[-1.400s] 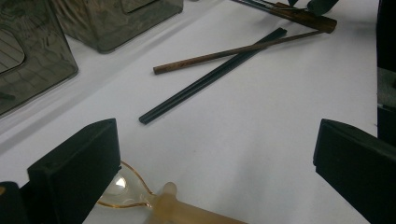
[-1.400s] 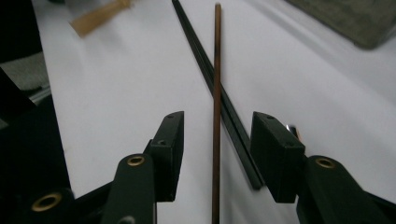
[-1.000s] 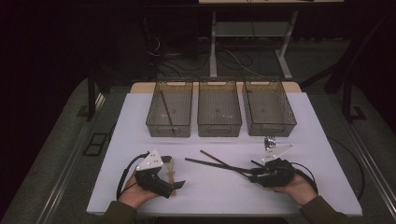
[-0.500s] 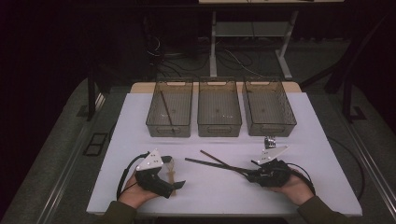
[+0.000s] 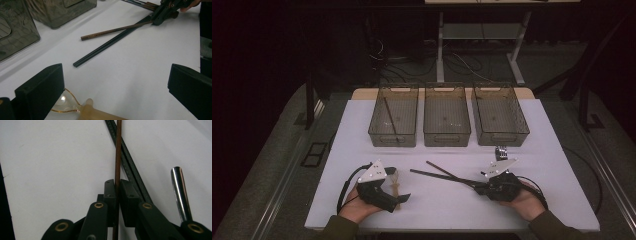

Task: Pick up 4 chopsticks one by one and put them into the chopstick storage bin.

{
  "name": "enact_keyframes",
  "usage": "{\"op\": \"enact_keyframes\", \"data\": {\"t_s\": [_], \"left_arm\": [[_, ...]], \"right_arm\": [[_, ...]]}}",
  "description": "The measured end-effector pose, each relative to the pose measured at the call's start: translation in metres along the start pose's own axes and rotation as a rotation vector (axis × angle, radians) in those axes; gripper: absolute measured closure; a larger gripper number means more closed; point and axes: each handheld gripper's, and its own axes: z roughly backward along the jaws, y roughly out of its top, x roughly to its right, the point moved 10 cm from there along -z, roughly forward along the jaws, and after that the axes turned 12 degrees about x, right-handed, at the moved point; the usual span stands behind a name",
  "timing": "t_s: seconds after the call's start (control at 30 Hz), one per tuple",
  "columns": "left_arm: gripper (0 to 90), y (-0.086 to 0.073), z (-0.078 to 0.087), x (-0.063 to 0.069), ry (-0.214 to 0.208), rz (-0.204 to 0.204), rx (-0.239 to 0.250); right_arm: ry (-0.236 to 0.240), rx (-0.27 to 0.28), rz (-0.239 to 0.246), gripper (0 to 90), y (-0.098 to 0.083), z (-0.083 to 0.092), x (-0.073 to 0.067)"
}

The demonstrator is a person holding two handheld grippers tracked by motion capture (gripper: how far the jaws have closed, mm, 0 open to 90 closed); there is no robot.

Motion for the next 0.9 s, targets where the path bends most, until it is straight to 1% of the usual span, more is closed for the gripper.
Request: {"op": "enact_keyframes", "data": {"t_s": [0.43, 0.57, 0.7, 0.77, 0.9], "left_arm": [[0.0, 0.0005, 0.0005, 0.0005, -0.004, -0.003, 0.001], [0.0, -0.0002, 0.0006, 0.0001, -0.006, -0.001, -0.002], [0.0, -0.0004, 0.0007, 0.0002, -0.007, -0.001, -0.003], [0.0, -0.0004, 0.001, 0.0003, -0.007, -0.001, -0.003], [0.0, -0.0004, 0.0011, -0.0007, -0.007, 0.0, -0.001]], "right_arm": [[-0.009, -0.001, 0.003, 85.3, 0.0, 0.0, 0.0], [-0.004, -0.001, -0.019, 85.2, 0.0, 0.0002, 0.0004], [-0.006, -0.002, -0.027, 85.3, 0.0004, 0.0003, 0.0007], [-0.002, -0.004, -0.041, 85.3, 0.0009, 0.001, 0.0009], [0.009, 0.035, -0.056, 85.3, 0.0078, 0.0048, 0.0004]]}}
